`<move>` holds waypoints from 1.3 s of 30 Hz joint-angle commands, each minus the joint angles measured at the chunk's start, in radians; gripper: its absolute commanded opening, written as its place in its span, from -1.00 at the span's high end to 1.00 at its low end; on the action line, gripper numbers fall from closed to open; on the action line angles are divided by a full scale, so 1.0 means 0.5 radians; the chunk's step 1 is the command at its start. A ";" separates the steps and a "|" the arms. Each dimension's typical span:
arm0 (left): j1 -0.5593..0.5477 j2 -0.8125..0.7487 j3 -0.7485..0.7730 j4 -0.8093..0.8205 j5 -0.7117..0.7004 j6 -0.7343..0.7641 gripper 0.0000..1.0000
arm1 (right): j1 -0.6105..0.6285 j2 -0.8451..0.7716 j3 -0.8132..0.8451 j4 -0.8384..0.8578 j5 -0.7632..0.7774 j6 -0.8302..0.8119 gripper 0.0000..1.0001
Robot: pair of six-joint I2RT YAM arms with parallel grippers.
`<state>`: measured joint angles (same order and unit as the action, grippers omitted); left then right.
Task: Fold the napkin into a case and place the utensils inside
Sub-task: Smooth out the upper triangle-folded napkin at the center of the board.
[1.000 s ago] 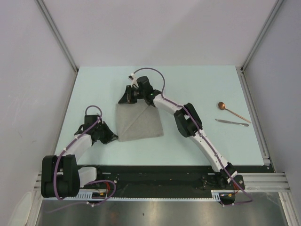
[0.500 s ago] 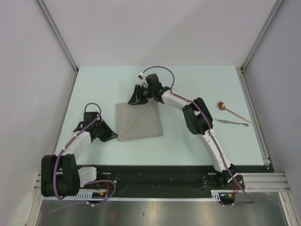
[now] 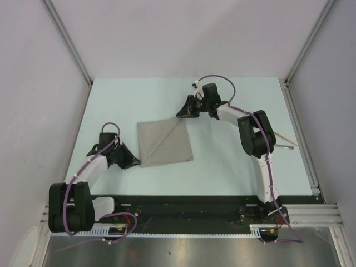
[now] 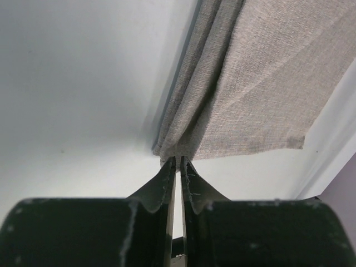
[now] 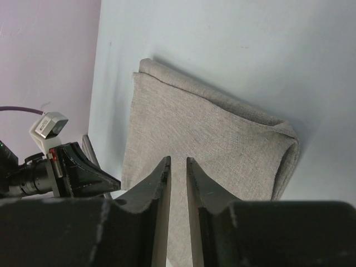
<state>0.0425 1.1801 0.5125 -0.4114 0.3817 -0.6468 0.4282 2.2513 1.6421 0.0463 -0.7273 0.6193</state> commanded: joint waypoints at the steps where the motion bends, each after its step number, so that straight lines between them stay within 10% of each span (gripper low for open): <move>1: 0.013 0.014 -0.040 0.038 -0.021 -0.010 0.80 | 0.021 0.108 0.097 0.153 -0.116 0.001 0.61; 17: 0.022 -0.289 0.067 -0.058 0.054 -0.038 0.85 | 0.015 0.234 0.189 0.186 -0.141 0.019 0.73; 39: -0.008 0.327 -0.046 0.191 -0.021 0.002 1.00 | -0.040 0.532 0.416 0.223 -0.159 0.084 0.78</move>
<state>0.0334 1.3300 0.5167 -0.3386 0.4229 -0.6491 0.4213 2.4893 1.8011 0.1154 -0.7918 0.6556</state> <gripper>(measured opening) 0.004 0.114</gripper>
